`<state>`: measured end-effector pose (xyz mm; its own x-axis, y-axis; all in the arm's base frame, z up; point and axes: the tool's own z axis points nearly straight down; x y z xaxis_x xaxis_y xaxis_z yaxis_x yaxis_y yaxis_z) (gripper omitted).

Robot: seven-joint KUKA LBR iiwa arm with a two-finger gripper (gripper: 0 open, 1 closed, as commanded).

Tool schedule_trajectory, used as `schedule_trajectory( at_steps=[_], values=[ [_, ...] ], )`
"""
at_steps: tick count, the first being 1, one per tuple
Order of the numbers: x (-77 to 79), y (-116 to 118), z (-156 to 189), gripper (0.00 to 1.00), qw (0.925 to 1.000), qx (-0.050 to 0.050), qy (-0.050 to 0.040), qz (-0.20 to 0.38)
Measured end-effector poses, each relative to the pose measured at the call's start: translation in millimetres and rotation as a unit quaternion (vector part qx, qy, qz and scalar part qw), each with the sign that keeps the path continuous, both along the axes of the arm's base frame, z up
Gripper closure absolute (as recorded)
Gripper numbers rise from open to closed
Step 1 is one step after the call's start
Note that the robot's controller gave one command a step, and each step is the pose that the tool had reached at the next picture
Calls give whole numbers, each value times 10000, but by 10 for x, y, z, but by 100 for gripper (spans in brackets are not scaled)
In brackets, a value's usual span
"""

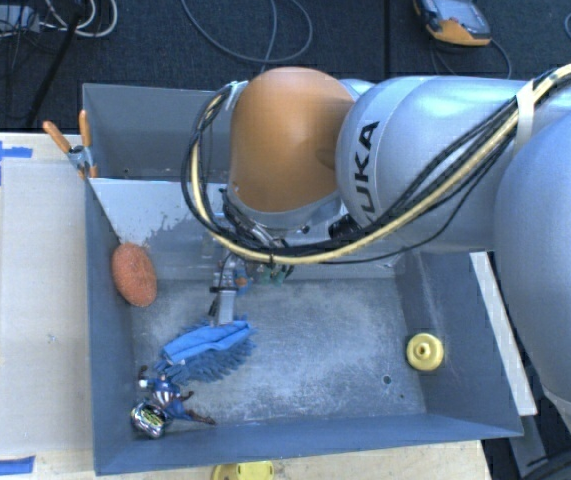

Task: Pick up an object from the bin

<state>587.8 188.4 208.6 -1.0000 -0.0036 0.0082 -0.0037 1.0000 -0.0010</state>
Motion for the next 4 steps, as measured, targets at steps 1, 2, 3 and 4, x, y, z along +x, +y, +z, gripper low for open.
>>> schedule_trajectory(
  at_steps=[1,2,3,4],
  values=[
    [16,-11,50,0,10000,6,-36,-23],
    [-172,-41,-491,0,9988,9,-51,479],
    [-458,-52,-579,0,9867,9,-15,1623],
    [-440,-84,-556,0,9888,14,-40,1493]
  ],
)
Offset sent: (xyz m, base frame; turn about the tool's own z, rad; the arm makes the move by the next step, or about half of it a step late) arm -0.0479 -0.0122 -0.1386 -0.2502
